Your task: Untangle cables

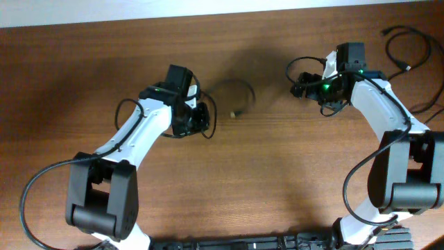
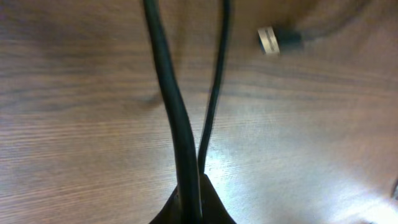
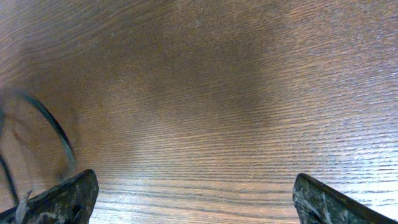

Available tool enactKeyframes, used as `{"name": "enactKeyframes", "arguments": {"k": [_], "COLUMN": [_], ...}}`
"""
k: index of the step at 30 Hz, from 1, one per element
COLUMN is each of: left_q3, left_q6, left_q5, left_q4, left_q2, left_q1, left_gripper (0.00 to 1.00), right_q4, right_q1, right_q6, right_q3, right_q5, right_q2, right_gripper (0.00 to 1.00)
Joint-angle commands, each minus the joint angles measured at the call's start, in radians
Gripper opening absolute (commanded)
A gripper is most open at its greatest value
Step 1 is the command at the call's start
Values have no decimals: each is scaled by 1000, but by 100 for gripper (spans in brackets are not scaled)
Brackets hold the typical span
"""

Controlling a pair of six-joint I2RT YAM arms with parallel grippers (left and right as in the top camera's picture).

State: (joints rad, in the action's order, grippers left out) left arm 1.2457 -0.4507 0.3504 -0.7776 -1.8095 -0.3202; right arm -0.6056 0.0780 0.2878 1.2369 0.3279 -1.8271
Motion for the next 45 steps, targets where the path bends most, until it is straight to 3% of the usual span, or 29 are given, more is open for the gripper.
{"name": "enactKeyframes", "arguments": {"k": [1,2,3,4,5,10,14,19,24,30,32,36,39,45], "left_q3": [47,56,71,97,128,533,627,627,627,616,616,616,616,616], "left_q6": [85,85,86,85,85,77,-12,-13,-34,-34,-34,-19,-19,-19], "left_q5": [31,36,30,-5,-55,-525,-714,-714,-661,-724,-725,-721,-721,-721], "left_q4": [-36,-55,-85,-120,-163,-597,-665,-713,-790,-803,-911,-910,-910,-910], "left_q2": [12,13,14,18,21,42,78,91,229,655,809,980,1041,1060], "left_q1": [-11,-11,-11,-11,-11,-11,-6,120,303,318,318,318,318,318], "left_gripper": [18,24,50,91,99,99,99,99,99,99,99,99,99,99], "right_q4": [-1,-1,-1,-1,-1,-103,-85,137,210,291,333,377,468,488], "right_q1": [-1,-1,-1,-1,-1,-28,-198,-486,-665,-680,-682,-678,-692,-774], "right_q6": [-3,-3,-3,-3,-3,-42,-108,-108,-105,-93,-92,-63,40,39], "right_q3": [1,1,1,1,1,1,1,1,1,1,1,15,16,16], "right_q5": [9,9,9,9,9,23,136,101,-252,-325,-200,-200,-96,-249], "right_q2": [26,26,25,25,25,24,24,19,18,-95,-123,-120,-127,-189], "right_gripper": [99,99,98,99,99,99,98,99,99,98,99,99,98,98]}}
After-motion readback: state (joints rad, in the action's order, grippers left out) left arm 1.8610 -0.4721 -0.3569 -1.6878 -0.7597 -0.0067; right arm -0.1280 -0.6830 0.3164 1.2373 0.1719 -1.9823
